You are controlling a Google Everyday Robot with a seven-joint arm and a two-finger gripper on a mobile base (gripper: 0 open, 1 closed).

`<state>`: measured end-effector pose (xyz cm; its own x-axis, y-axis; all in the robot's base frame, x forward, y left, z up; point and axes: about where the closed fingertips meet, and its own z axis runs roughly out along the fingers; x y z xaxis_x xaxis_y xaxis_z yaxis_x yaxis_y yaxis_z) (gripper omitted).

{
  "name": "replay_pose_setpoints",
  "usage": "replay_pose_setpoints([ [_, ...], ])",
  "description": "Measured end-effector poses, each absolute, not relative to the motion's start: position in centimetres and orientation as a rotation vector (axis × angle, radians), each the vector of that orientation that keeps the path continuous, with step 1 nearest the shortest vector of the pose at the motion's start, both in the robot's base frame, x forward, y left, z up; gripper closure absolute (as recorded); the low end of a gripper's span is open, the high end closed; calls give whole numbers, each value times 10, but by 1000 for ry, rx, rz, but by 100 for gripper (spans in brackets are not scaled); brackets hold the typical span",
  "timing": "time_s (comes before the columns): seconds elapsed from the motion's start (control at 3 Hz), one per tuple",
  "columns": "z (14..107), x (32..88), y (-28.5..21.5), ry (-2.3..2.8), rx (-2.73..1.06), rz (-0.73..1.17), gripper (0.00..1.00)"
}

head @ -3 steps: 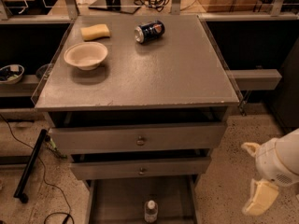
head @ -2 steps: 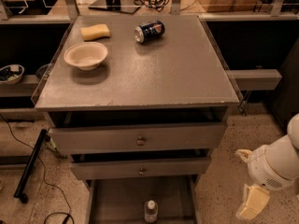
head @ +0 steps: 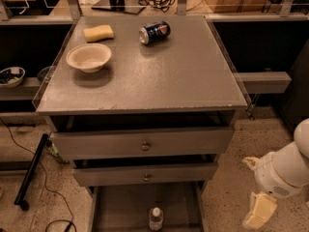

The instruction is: Pick blue plastic bottle from bottom drawer and place on counter

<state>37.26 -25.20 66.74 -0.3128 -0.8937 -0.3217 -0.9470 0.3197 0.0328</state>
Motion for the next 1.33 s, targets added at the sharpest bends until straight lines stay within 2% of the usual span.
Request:
replay_pose_setpoints([
  [0.67, 595, 373, -257, 2403, -1649, 435, 0],
  [1.33, 584, 373, -255, 2408, -1645, 483, 0],
])
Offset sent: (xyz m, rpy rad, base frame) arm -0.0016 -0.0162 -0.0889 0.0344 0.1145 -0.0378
